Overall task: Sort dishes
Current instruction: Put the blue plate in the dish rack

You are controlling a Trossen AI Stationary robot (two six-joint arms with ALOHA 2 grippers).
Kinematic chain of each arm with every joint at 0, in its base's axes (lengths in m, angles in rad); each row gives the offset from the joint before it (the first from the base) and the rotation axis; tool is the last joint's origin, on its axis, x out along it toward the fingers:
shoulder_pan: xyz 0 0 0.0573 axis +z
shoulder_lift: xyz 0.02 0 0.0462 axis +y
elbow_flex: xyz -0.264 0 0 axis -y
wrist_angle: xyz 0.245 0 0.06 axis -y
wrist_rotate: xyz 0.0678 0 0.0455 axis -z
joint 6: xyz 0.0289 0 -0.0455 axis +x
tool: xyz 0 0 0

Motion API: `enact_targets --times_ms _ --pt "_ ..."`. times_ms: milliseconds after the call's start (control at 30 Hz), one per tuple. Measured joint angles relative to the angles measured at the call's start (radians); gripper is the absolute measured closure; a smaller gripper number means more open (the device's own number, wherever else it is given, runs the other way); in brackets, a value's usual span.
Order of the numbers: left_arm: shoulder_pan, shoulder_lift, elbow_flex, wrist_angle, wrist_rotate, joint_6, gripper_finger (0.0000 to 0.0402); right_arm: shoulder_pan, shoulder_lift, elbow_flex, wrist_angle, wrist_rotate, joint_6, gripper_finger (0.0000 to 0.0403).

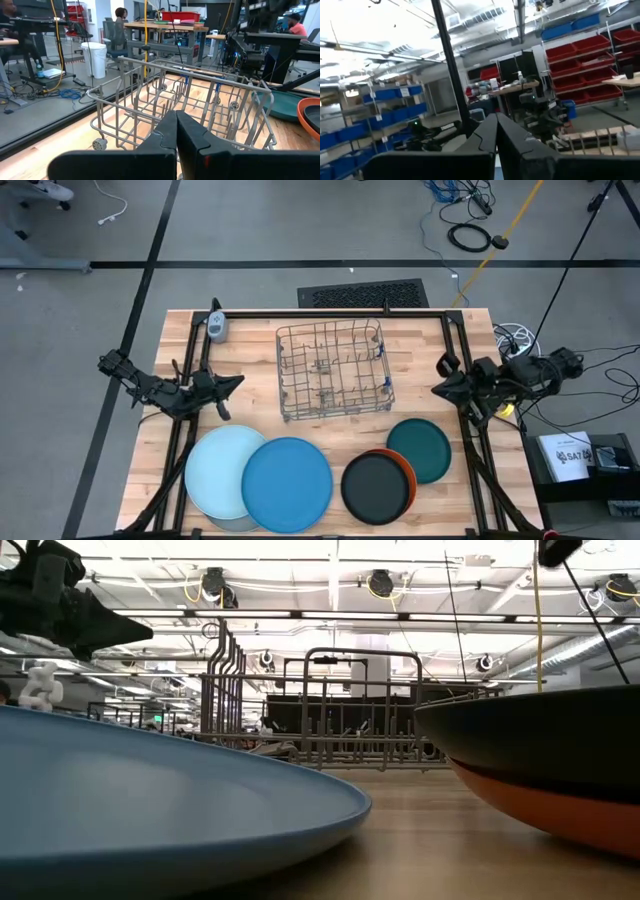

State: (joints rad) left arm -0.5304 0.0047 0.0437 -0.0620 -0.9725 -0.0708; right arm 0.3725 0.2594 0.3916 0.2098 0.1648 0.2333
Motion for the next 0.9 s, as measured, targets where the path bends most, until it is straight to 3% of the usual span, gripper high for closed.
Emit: enact_targets --times_ms 167,367,467,700,800,900 --pt "0.000 0.000 0.000 0.000 0.000 0.000 0.0401 0.000 0.186 0.100 -0.004 0.008 -0.062 0.0399" --pt "0.000 0.000 0.000 0.000 0.000 0.001 0.0401 -0.010 0.469 0.218 0.011 0.231 -0.148 0.0399" --pt "0.000 0.000 0.000 0.001 -0.004 0.077 0.0401 -0.042 0.618 0.280 0.023 0.280 -0.155 0.0399" --pt "0.000 0.000 -0.001 0.110 0.008 0.021 0.0401 -0.087 0.929 0.433 0.068 0.258 -0.038 0.0399" --pt "0.000 0.000 -0.001 0.229 0.022 0.024 0.0401 -0.094 1.040 0.508 0.070 0.162 -0.031 0.0399" --pt "0.000 0.000 -0.001 0.319 0.146 0.023 0.0401 -0.097 1.143 0.587 0.070 0.049 -0.033 0.0399"
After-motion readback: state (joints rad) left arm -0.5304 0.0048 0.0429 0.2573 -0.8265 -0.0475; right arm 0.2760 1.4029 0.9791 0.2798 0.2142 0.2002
